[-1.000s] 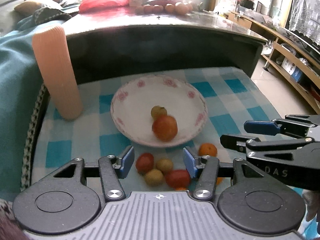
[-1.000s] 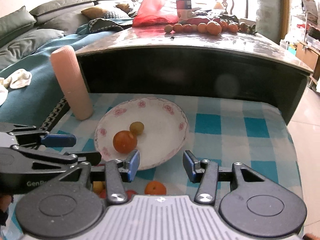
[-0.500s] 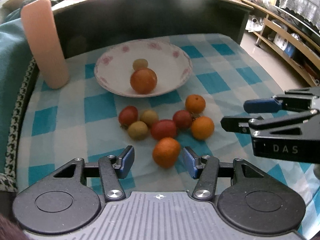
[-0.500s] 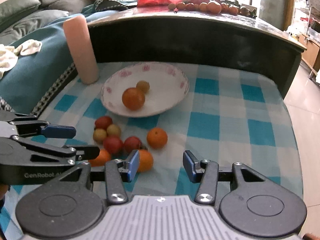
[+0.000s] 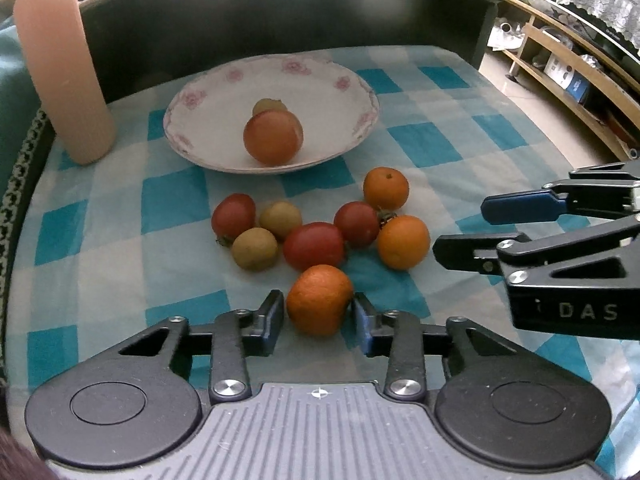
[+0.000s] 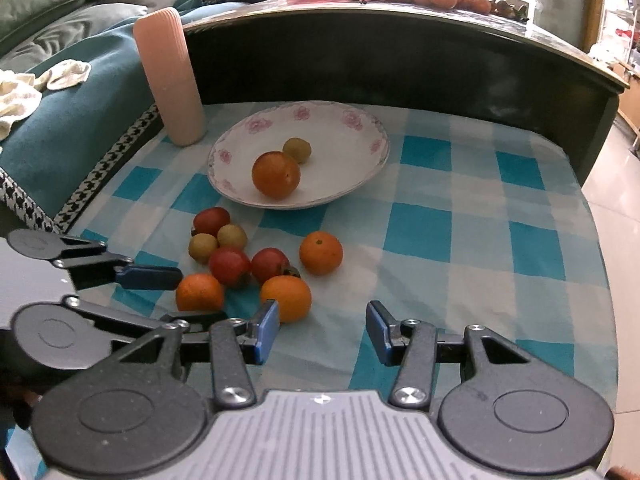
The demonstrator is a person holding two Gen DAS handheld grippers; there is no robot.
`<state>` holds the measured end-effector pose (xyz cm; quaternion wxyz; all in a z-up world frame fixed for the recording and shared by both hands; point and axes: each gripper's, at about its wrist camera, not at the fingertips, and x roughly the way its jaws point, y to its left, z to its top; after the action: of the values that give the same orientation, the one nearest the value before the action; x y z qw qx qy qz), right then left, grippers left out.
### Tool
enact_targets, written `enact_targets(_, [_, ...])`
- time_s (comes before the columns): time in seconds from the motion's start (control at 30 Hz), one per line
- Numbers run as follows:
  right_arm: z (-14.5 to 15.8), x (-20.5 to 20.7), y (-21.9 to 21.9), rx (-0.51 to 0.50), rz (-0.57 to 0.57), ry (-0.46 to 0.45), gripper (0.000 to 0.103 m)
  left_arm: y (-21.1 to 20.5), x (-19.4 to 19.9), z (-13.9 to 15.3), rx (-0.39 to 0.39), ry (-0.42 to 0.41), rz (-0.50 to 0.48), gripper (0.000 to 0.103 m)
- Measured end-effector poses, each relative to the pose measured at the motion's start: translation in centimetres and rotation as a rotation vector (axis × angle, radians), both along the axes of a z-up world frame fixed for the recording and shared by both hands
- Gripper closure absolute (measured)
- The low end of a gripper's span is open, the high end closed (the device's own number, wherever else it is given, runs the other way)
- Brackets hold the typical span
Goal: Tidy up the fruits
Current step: 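Grasp an orange with the left tool while the right tool grasps another orange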
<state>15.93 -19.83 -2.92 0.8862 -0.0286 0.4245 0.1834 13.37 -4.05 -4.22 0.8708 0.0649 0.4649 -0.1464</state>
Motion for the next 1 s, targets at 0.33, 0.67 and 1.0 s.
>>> enact_targets(0.33, [-0.5, 0.4, 0.3, -0.007, 0.022, 0.015, 0.041, 1.6, -0.9, 1.0, -0.015, -0.007, 0.000, 0.062])
enact_targets(0.67, [-1.7, 1.3, 2.6, -0.029, 0.096, 0.026, 0.041, 2.5, -0.6, 0.3, -0.008, 0.023, 0.004, 0.060])
enact_targets(1.0, [-2.6, 2.4, 3.3, -0.044, 0.089, 0.037, 0.042, 2.6, -0.7, 0.1, 0.004, 0.005, -0.008, 0.052])
